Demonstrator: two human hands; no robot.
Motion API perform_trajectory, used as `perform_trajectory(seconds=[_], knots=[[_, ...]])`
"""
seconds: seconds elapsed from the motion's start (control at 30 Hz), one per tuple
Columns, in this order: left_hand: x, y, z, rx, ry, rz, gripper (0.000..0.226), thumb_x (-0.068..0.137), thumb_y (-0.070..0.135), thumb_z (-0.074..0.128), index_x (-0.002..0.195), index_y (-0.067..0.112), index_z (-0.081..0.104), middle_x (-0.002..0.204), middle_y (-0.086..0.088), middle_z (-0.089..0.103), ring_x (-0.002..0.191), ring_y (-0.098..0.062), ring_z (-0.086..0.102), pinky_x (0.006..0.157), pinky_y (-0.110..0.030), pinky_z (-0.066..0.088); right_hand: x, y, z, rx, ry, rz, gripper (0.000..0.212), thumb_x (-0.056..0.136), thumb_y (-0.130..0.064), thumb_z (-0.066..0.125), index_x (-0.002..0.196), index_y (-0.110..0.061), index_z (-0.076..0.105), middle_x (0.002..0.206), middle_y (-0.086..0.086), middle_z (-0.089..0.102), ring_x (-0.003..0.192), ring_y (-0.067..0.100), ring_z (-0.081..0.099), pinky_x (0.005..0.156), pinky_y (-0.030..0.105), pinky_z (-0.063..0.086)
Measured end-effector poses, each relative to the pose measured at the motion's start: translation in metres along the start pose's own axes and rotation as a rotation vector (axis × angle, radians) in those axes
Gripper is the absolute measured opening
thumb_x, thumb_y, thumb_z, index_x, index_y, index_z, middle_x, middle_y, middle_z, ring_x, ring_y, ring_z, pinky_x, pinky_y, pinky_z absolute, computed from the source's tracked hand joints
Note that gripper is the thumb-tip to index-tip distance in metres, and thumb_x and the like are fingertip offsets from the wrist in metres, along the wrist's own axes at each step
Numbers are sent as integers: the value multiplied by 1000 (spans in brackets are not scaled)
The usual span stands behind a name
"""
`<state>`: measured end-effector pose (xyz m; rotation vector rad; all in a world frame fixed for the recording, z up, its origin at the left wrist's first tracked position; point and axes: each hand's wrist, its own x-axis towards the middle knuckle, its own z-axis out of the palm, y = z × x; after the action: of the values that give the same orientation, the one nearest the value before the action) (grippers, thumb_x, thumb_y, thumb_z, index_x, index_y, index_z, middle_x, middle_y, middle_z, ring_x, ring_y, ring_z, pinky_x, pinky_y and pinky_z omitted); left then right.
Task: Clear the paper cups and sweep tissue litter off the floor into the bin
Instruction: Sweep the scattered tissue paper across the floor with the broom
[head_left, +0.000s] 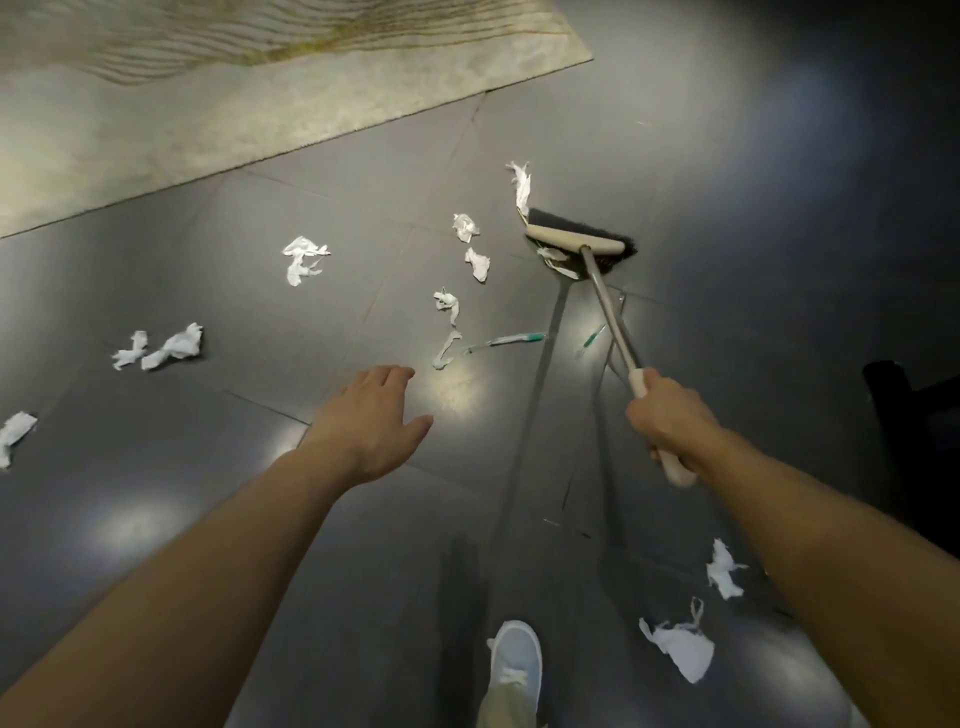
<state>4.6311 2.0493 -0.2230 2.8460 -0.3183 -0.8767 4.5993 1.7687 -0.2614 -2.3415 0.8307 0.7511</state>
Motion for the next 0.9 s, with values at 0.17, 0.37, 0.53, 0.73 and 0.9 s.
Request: perform_trajectory(seconds=[0.17,0.37,0.53,0.73,0.9], knots=[[5,2,2,8,-26,-7,64,96,43,44,148,16,21,154,-5,25,140,-25,25,113,-37,23,5,-17,-4,118,-73,-83,34,90,-8,39,121,-16,48,87,14,53,57,23,50,35,19,37],[9,13,-1,15,-22,13,63,95,43,45,148,16,23,154,-4,26,140,-24,25,113,-36,24,-6,2,-15,617,-143,18,50,97,-11,42,142,-34,40,65,7,45,47,12,40,36,19,37],[14,16,-7,-7,-5,16,62,96,42,45,148,15,23,154,-5,25,140,-24,25,113,-36,23,6,2,-31,513,-51,-1,48,96,-9,38,137,-32,45,68,8,47,50,16,42,40,22,39],[14,15,-2,-2,-40,3,63,96,42,44,148,15,21,154,-4,25,140,-23,25,112,-35,24,-2,54,-38,40,-31,13,33,100,-18,34,130,-29,43,94,13,53,67,22,53,42,24,40],[22,15,-6,0,-25,13,62,96,41,45,148,15,22,153,-4,26,140,-22,26,112,-32,22,28,22,-27,-107,66,30,41,91,-15,39,132,-23,41,118,22,53,101,42,55,83,46,52]])
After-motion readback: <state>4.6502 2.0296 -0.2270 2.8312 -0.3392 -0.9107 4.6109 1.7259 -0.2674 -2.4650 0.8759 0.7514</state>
